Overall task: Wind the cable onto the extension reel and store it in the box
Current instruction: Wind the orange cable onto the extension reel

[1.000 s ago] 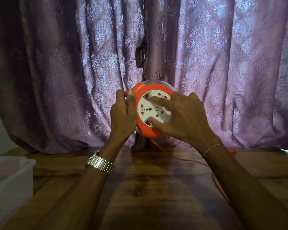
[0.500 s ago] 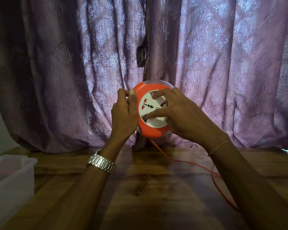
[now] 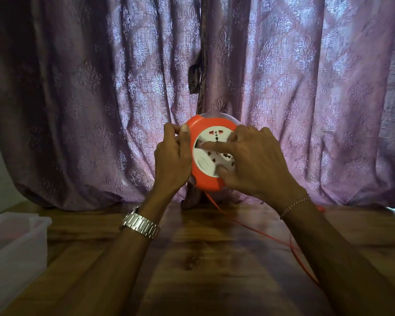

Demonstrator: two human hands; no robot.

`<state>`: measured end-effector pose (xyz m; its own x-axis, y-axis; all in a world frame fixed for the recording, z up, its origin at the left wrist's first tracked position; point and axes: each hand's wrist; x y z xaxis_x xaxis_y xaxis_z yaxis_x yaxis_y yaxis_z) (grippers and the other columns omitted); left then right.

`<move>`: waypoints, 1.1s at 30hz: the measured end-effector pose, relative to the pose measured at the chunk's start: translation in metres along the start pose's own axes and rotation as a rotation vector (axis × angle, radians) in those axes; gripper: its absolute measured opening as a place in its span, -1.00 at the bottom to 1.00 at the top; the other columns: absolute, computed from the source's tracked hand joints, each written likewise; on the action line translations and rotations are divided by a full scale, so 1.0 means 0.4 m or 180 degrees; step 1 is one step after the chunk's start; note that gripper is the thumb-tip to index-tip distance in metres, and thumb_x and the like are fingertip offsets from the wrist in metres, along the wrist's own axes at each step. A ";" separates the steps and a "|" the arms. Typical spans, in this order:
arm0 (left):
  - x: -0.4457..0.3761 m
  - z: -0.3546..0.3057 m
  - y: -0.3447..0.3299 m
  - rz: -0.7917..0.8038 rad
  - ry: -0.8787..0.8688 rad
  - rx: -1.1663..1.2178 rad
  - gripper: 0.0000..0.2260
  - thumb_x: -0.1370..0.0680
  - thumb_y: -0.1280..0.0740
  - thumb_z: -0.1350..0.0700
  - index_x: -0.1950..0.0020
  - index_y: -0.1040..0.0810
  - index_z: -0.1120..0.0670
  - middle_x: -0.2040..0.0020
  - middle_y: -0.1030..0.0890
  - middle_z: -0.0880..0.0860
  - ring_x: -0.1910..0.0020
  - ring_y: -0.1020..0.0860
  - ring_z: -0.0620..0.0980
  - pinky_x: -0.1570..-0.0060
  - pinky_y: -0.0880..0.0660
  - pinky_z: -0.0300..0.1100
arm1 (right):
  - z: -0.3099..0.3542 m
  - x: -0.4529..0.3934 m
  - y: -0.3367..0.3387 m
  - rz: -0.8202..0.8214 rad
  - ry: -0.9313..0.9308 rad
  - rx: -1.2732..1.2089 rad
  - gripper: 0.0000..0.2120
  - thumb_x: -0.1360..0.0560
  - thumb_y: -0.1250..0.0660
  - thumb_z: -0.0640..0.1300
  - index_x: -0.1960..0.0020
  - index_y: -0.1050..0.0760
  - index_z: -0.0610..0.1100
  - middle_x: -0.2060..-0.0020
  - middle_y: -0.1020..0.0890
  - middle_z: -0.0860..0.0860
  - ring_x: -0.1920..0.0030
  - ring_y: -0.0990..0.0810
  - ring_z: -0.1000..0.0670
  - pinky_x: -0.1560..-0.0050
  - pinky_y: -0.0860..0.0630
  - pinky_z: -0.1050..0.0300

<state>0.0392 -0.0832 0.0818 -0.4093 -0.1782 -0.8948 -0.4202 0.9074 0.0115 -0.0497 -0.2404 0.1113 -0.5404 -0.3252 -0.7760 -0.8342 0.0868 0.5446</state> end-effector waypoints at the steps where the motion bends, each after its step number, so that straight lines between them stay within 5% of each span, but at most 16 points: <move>1: 0.000 0.000 -0.001 -0.0019 -0.0012 -0.0026 -0.72 -0.66 -0.05 -0.17 0.04 -0.35 0.00 0.39 -0.51 -0.10 0.37 -0.52 -0.18 0.33 -0.47 -0.01 | 0.001 0.001 -0.003 -0.0106 -0.0127 -0.0078 -0.48 -0.33 -0.29 0.24 -0.29 -0.48 0.29 0.04 -0.63 -0.07 0.02 -0.58 -0.15 0.02 -0.39 -0.05; 8: -0.004 0.000 0.000 -0.0015 0.0016 -0.0052 -0.75 -0.67 -0.06 -0.15 0.05 -0.33 -0.01 0.40 -0.47 -0.09 0.39 -0.49 -0.19 0.37 -0.38 -0.09 | 0.009 -0.003 0.003 -0.0420 -0.0209 0.0192 -0.39 -0.33 -0.30 0.42 -0.29 -0.52 0.16 0.07 -0.67 -0.03 0.03 -0.55 -0.15 0.03 -0.38 -0.04; 14: -0.008 -0.005 0.008 -0.0013 0.0041 0.0016 -0.74 -0.68 -0.06 -0.13 0.06 -0.32 0.02 0.37 -0.50 -0.05 0.34 -0.55 0.07 0.30 -0.50 0.13 | -0.009 -0.006 0.030 -0.0497 0.0584 -0.0307 -0.81 -0.42 -0.41 -0.04 -0.02 -0.64 -0.01 -0.06 -0.61 -0.04 -0.06 -0.49 -0.15 0.04 -0.44 -0.06; 17: -0.009 -0.008 0.007 -0.0036 0.0039 0.0026 -0.75 -0.68 -0.06 -0.12 0.07 -0.31 0.00 0.39 -0.47 -0.06 0.38 -0.50 -0.01 0.32 -0.49 0.13 | -0.005 -0.007 0.026 -0.0058 0.0892 -0.0387 -0.72 -0.35 -0.36 -0.22 0.05 -0.69 0.06 -0.26 -0.57 -0.07 -0.21 -0.48 -0.19 -0.13 -0.43 -0.10; 20: -0.010 -0.006 0.006 -0.0042 0.0038 0.0050 -0.74 -0.68 -0.06 -0.13 0.05 -0.33 0.01 0.39 -0.47 -0.06 0.39 -0.50 -0.01 0.32 -0.49 0.11 | 0.000 -0.008 0.021 0.0193 0.0831 -0.0313 -0.69 -0.41 -0.32 -0.18 -0.03 -0.68 0.13 -0.36 -0.50 -0.08 -0.25 -0.46 -0.20 -0.18 -0.37 -0.08; 24: -0.004 -0.004 0.004 0.0001 0.0011 0.0037 -0.71 -0.67 -0.06 -0.15 0.02 -0.36 0.05 0.39 -0.50 -0.06 0.38 -0.53 -0.02 0.34 -0.49 0.09 | -0.002 -0.007 0.014 0.0067 0.0722 -0.0044 -0.68 -0.38 -0.30 -0.10 -0.01 -0.66 0.22 -0.28 -0.54 -0.01 -0.16 -0.49 -0.16 0.02 -0.22 0.02; 30: -0.008 -0.001 0.004 -0.0021 0.0005 0.0064 -0.71 -0.66 -0.05 -0.17 0.03 -0.35 0.02 0.36 -0.53 -0.08 0.32 -0.58 -0.02 0.32 -0.51 0.06 | -0.001 -0.007 0.005 0.0058 0.0344 0.0000 -0.48 -0.38 -0.06 0.05 -0.28 -0.49 0.33 -0.17 -0.50 -0.08 -0.18 -0.49 -0.11 0.02 -0.34 0.00; 33: -0.002 0.001 -0.001 -0.0016 -0.0048 0.0022 -0.70 -0.65 -0.04 -0.19 0.03 -0.35 0.01 0.38 -0.52 -0.09 0.37 -0.54 -0.11 0.35 -0.47 -0.01 | -0.004 -0.001 -0.005 -0.0059 0.0115 -0.0174 -0.49 -0.35 -0.30 0.10 -0.30 -0.47 0.31 -0.03 -0.55 -0.10 -0.02 -0.56 -0.13 0.05 -0.38 -0.02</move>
<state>0.0401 -0.0833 0.0822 -0.3949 -0.1770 -0.9015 -0.4166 0.9091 0.0039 -0.0476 -0.2420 0.1109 -0.5198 -0.3600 -0.7747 -0.8363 0.0290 0.5475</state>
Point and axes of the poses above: each hand's wrist, its own x-axis away from the middle knuckle, its own y-axis out of the back of the hand, z = x × y
